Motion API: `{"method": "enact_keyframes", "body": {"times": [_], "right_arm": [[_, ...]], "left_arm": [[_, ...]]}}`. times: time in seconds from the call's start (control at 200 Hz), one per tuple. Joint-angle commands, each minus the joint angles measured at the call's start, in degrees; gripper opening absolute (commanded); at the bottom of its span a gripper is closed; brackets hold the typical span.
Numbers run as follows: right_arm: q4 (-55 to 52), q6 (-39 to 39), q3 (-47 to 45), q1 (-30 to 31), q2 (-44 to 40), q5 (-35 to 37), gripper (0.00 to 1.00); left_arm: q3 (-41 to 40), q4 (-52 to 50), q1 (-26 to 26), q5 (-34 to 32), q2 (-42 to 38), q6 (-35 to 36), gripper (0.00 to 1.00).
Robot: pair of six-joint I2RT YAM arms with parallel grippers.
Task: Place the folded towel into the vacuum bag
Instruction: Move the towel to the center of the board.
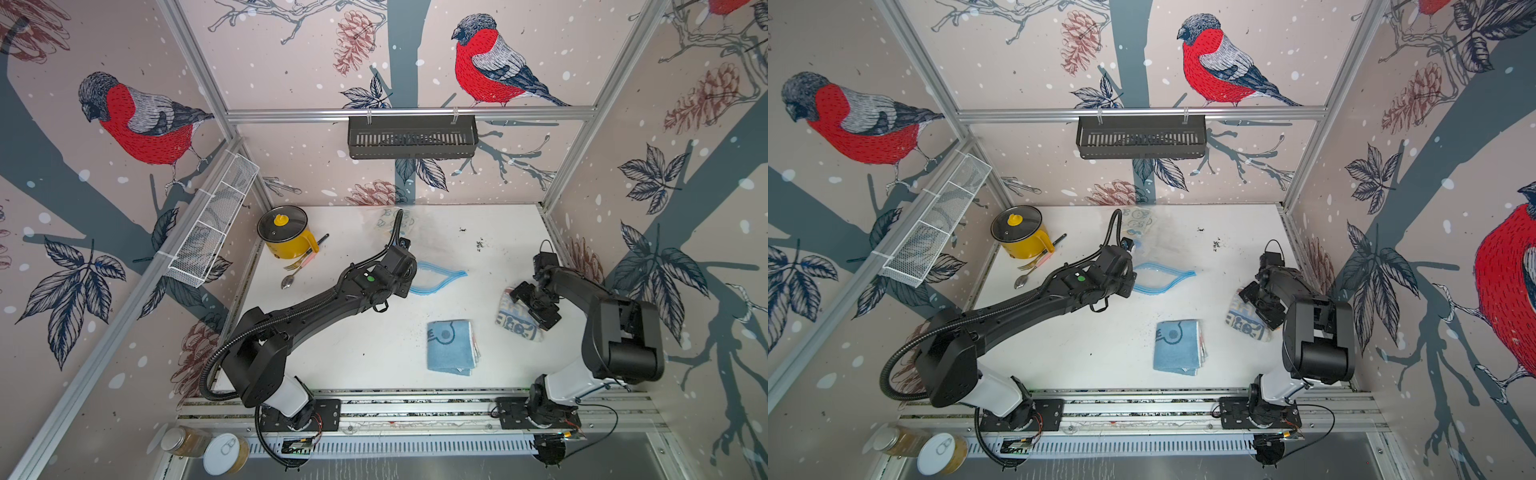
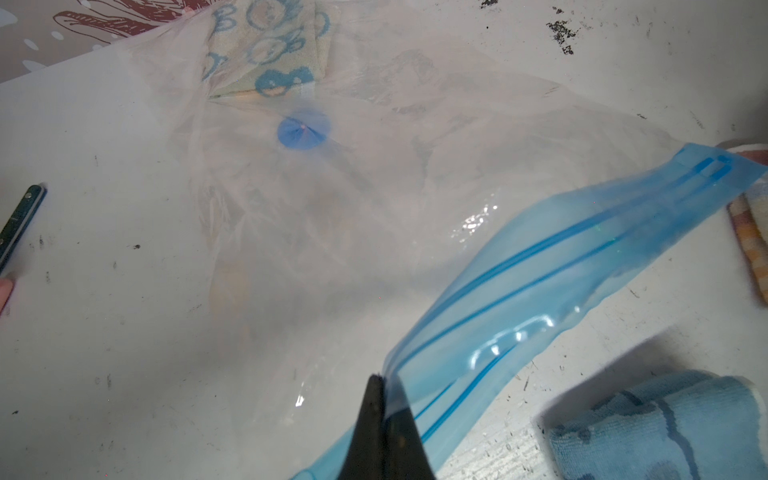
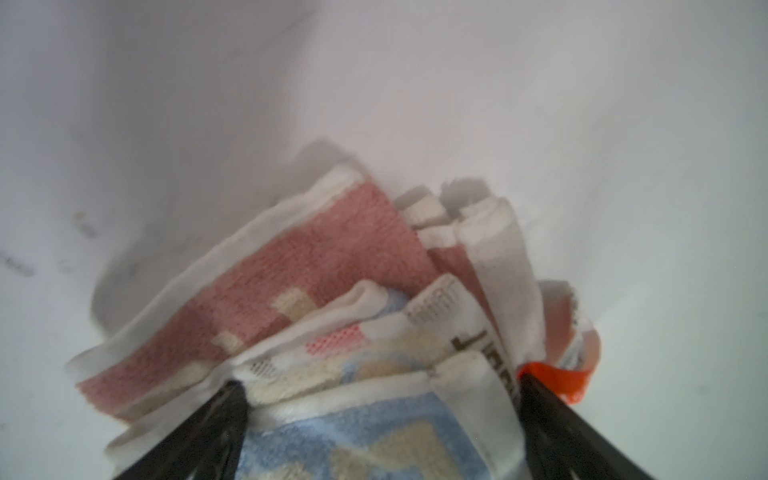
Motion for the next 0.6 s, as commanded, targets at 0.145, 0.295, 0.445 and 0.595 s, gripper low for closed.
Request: {"method": "enact_keyframes", "body": {"times": [0.145,0.295,0.445,0.595], "right_arm": [[-1.5,-0.6,11.8,8.0,4.7,-9.5,0.99],[-8.6,-12.2,18.2,9.0,1.9,3.2,0.99],[-11.4,-25.1,18.2,11.7,-2.5,8.9,1.00],[-10.9,-30.6,17.4,17.8,-3.6,11.7,0.98]], "left_arm": [[0.1,0.6,0.1,-1.9,-0.9,-1.1,0.00],[-0.1,0.7,0.2,-2.6,-1.6,-1.2,0.00],[-0.3,0.7,0.3,-3.5,-2.3,-1.9,0.00],[-0.3,0.3,1.2,-4.2,-2.9,-3.6,0.00]]}}
